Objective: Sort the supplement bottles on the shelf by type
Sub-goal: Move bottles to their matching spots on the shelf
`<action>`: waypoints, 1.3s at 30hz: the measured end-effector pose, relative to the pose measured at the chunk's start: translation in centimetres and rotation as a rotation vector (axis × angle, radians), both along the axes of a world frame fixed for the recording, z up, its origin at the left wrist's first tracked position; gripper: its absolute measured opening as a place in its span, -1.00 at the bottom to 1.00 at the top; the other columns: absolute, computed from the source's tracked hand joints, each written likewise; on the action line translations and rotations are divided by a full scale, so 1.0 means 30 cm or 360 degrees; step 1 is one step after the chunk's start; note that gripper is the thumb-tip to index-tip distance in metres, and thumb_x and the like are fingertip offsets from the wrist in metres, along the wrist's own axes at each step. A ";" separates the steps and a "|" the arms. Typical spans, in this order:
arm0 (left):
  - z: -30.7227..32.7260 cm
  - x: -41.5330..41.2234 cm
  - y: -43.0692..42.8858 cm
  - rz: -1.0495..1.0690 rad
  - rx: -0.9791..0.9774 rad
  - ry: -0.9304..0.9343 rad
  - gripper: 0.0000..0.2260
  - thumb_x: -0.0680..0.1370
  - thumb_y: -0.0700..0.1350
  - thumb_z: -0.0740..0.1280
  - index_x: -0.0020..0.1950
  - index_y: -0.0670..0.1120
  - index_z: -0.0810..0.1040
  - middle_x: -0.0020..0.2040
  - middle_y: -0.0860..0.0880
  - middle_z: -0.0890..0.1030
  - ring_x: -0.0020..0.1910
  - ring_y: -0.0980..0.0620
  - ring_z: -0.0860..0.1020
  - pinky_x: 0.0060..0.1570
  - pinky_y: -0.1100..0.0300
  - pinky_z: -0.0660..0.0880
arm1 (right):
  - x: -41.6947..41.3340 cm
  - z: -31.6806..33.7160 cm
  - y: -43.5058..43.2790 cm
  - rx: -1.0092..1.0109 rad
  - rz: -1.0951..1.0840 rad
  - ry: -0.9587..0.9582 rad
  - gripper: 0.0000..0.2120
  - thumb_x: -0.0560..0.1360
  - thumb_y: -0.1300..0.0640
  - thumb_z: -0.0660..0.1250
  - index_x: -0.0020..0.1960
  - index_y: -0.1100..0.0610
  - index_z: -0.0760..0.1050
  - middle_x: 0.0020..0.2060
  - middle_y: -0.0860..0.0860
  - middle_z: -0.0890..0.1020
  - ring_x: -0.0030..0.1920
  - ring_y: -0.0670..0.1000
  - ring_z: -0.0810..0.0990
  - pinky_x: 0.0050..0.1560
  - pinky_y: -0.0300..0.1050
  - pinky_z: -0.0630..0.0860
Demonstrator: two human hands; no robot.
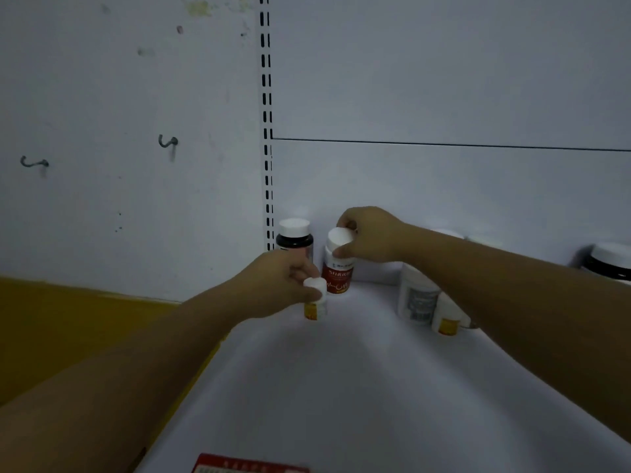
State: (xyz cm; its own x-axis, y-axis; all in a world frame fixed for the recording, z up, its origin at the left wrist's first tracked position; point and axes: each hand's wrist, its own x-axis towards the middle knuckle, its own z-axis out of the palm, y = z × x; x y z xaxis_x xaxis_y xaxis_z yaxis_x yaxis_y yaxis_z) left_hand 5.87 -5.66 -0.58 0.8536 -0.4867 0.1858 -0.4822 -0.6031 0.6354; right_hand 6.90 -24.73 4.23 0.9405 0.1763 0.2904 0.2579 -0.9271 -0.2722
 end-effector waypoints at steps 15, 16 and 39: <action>0.149 -0.378 -0.009 -0.0569 -0.0394 0.0255 -0.68 0.10 0.01 0.47 -0.19 -0.02 0.66 -0.21 -0.01 0.72 -0.21 0.03 0.69 -0.26 0.21 0.62 | -0.689 0.133 -0.088 0.0402 0.0178 0.0263 -0.64 0.24 -0.14 0.44 -0.03 -0.01 0.61 -0.21 -0.09 0.71 -0.26 -0.07 0.68 -0.26 -0.04 0.64; 0.150 -0.391 -0.021 -0.0604 -0.0385 0.0250 -0.68 0.09 0.02 0.48 -0.19 -0.01 0.67 -0.22 0.01 0.72 -0.22 0.04 0.69 -0.28 0.25 0.61 | -0.716 0.132 -0.099 0.0353 0.0161 0.0272 -0.58 0.17 -0.19 0.45 -0.03 -0.02 0.61 -0.20 -0.08 0.71 -0.23 -0.05 0.69 -0.18 0.06 0.64; 0.225 -0.295 -0.059 -0.0285 -0.0793 0.0148 -0.64 0.25 0.12 0.43 -0.08 -0.07 0.60 -0.26 -0.04 0.72 -0.26 0.02 0.69 -0.35 0.28 0.57 | -0.528 0.164 0.010 0.0231 0.0174 -0.0048 -0.72 0.31 -0.07 0.46 -0.03 -0.09 0.47 -0.19 -0.11 0.63 -0.21 -0.11 0.63 -0.13 -0.19 0.59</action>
